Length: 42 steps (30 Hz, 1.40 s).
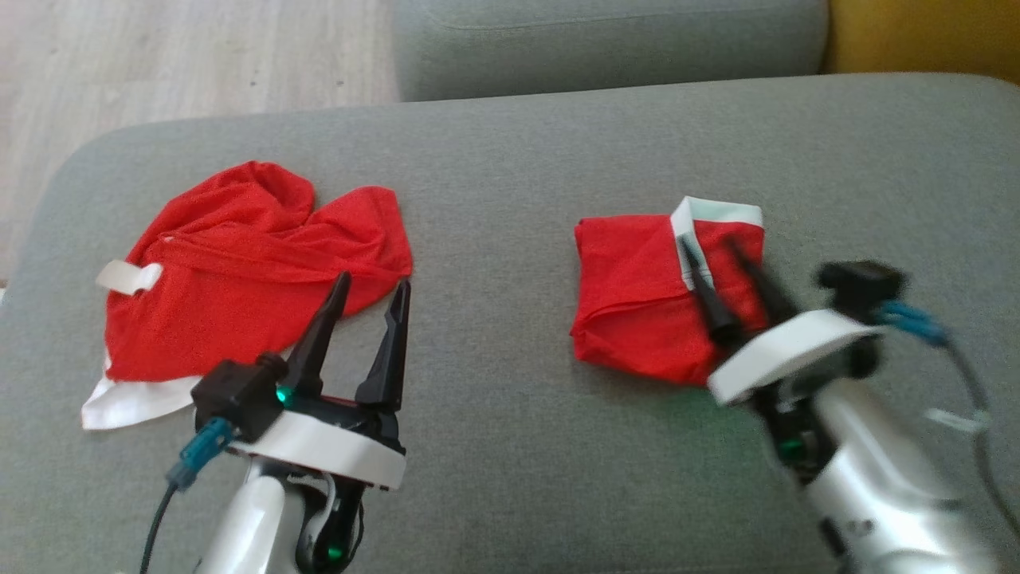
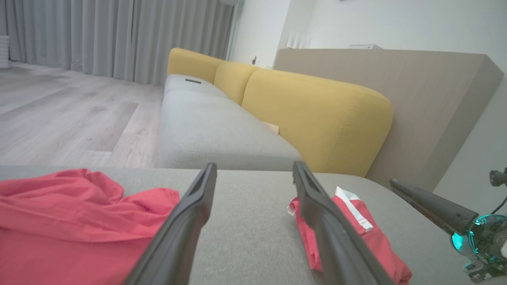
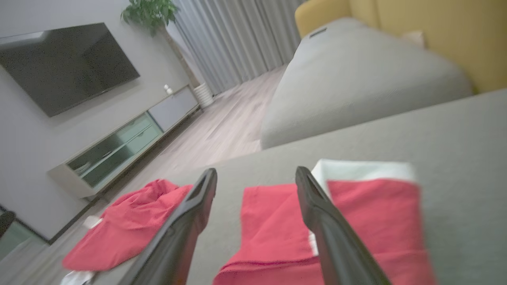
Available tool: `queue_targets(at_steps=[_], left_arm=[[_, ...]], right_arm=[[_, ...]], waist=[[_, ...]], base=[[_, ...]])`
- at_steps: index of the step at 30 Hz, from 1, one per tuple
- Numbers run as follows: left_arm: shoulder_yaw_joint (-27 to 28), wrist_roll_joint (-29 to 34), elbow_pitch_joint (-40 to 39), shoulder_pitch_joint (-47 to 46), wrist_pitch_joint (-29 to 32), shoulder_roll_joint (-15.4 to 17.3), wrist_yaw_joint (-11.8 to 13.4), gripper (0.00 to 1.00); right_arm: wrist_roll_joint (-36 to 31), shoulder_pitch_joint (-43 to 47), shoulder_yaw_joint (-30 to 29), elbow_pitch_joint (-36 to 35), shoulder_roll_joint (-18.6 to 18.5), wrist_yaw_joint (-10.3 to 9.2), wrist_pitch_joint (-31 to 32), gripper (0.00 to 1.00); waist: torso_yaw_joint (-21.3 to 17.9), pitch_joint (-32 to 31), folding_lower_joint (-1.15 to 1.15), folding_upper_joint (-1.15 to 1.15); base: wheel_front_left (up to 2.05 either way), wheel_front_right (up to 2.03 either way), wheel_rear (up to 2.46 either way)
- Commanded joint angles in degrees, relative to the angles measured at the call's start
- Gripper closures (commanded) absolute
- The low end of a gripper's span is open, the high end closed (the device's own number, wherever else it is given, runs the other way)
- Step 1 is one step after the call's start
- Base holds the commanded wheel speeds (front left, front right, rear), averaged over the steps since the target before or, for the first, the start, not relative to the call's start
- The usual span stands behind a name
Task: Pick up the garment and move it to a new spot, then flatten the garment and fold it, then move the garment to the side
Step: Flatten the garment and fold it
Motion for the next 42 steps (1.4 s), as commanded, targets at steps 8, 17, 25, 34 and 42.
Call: queue_targets(at_steps=[8,17,25,34,42], left_arm=[[3.79,0.32,-4.29,-2.92,-0.29,0.30,-0.35,0.00],[6.17,1.36,-5.27,-2.15,-0.29,0.30,-0.35,0.00],[4.82,1.73,-5.07,-2.43,-0.29,0.30,-0.35,0.00],[1.57,0.68,-3.97,-4.56,-0.29,0.30,-0.35,0.00],[0.37,0.49,-3.22,-5.39,-0.29,0.30,-0.35,0.00]], right_arm=[[-19.00,4.24,-16.38,-6.57,-2.23,-0.05,-6.83,0.00],[-37.25,13.32,-31.36,-15.64,6.26,-0.05,-7.56,0.00],[-39.65,14.07,-32.76,-17.70,7.47,-0.05,-7.58,0.00],[-43.86,7.37,-32.60,-7.27,7.54,-0.05,-5.75,1.00],[-47.37,1.52,-32.08,7.60,7.10,-0.05,-3.33,1.00]], waist=[[-2.26,1.45,0.00,0.00],[-3.16,2.73,0.00,0.00],[-1.71,4.12,0.00,0.00],[4.35,8.37,0.00,0.00],[7.84,9.64,0.00,0.00]], base=[[0.00,0.00,0.00],[0.00,0.00,0.00],[0.00,0.00,0.00],[0.00,0.00,0.00],[0.00,0.00,0.00]])
